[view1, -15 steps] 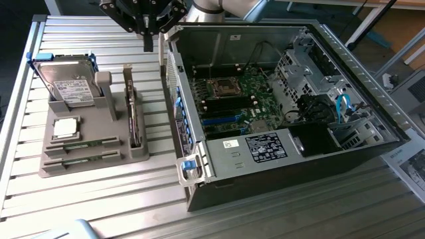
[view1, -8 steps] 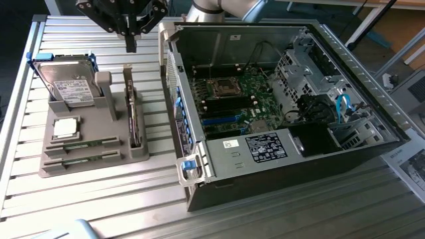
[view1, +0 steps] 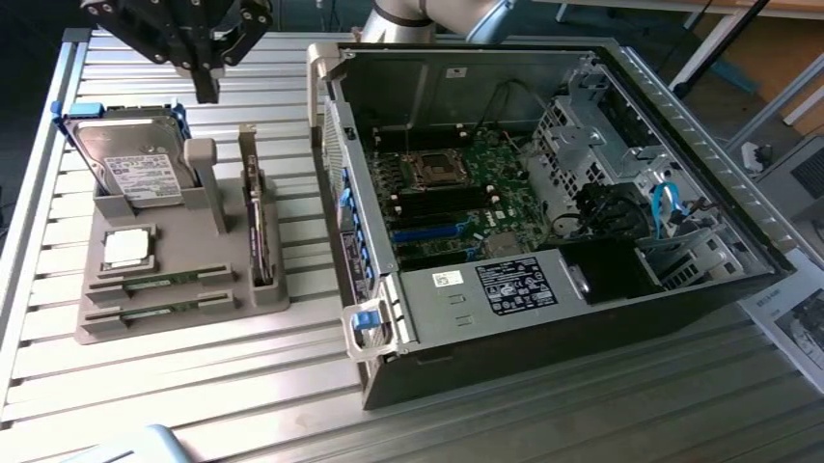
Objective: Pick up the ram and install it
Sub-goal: 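Reach for the ram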
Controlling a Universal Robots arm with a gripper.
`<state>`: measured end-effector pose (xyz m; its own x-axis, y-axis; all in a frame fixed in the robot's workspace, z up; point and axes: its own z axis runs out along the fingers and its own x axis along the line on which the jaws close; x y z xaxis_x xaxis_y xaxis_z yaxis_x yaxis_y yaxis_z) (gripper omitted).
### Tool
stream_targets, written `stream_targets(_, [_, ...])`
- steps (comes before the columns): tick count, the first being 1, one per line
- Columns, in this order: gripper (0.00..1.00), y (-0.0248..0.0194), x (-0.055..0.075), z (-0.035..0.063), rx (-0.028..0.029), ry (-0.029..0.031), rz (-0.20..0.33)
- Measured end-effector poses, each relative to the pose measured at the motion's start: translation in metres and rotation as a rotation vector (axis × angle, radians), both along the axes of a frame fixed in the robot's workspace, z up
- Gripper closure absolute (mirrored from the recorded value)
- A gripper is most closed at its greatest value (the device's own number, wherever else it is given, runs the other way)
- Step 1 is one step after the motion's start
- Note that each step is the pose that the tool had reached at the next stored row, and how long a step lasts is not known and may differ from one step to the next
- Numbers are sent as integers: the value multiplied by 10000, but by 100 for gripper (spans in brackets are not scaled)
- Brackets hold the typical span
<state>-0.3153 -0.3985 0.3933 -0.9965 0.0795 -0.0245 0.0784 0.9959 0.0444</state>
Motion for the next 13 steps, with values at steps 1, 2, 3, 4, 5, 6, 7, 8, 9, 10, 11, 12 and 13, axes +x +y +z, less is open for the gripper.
stream_targets(1, [89, 0, -35, 0, 0, 0, -1])
stream_targets(2, [89, 0, -58, 0, 0, 0, -1])
stream_targets(3, [89, 0, -108, 1, -1, 2, -2])
stream_targets(4, [89, 0, -145, 1, -1, 1, -3])
stream_targets(5, [89, 0, -181, 0, 0, 0, -3])
stream_targets(6, [89, 0, -250, 0, 0, 0, -5])
stream_targets(7, [89, 0, -299, 1, -1, 2, -6])
stream_targets(8, [89, 0, -360, 1, -1, 1, -8])
stream_targets(9, [89, 0, -400, 0, 0, 0, -8])
stream_targets(10, [89, 0, -442, 0, 0, 0, -9])
stream_targets(11, [89, 0, -484, 1, -1, 1, -11])
stream_targets(12, [89, 0, -511, 1, -1, 1, -12])
stream_targets(13, [89, 0, -543, 1, 0, 1, -14])
